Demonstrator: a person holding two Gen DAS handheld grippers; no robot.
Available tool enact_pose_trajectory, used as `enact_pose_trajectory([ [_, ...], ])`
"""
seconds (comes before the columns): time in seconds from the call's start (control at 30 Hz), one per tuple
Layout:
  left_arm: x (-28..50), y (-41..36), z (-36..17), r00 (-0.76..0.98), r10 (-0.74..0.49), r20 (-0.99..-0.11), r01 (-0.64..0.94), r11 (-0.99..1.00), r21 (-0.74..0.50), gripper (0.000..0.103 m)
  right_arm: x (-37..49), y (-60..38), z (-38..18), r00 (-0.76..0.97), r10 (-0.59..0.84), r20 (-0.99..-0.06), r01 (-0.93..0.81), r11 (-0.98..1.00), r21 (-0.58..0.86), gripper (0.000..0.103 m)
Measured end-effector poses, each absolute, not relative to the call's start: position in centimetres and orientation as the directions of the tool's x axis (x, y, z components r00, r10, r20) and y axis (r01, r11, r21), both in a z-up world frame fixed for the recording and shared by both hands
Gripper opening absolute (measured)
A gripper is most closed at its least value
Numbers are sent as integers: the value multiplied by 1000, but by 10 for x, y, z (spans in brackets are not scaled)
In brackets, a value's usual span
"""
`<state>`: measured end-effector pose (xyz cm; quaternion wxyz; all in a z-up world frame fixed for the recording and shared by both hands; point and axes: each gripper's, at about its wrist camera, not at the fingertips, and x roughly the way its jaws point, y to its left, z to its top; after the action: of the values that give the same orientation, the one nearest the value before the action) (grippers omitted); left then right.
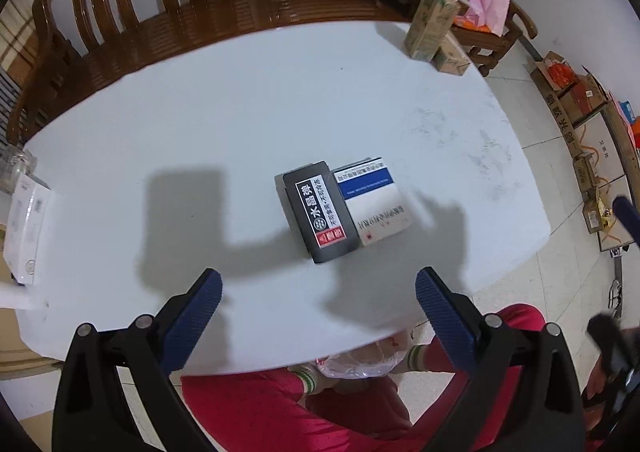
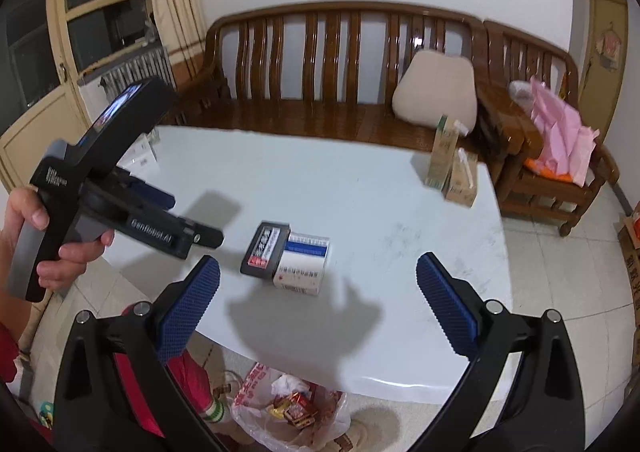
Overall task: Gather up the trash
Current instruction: 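Reach the left tool to the black box while the right tool reaches the white medicine box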
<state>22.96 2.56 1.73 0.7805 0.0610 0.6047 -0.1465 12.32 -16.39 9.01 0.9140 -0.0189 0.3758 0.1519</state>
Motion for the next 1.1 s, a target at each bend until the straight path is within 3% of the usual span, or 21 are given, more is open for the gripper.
enact_pose_trajectory([
  [0.63, 291, 17, -69, 95, -169, -981, 241, 960, -142, 95, 174, -123, -30, 583, 226, -780, -303, 952, 49, 96],
  [1.1, 310, 19, -100, 54, -159, -986, 211, 967, -145, 95, 199, -106, -73, 547, 234, -803, -287, 954, 83, 96],
])
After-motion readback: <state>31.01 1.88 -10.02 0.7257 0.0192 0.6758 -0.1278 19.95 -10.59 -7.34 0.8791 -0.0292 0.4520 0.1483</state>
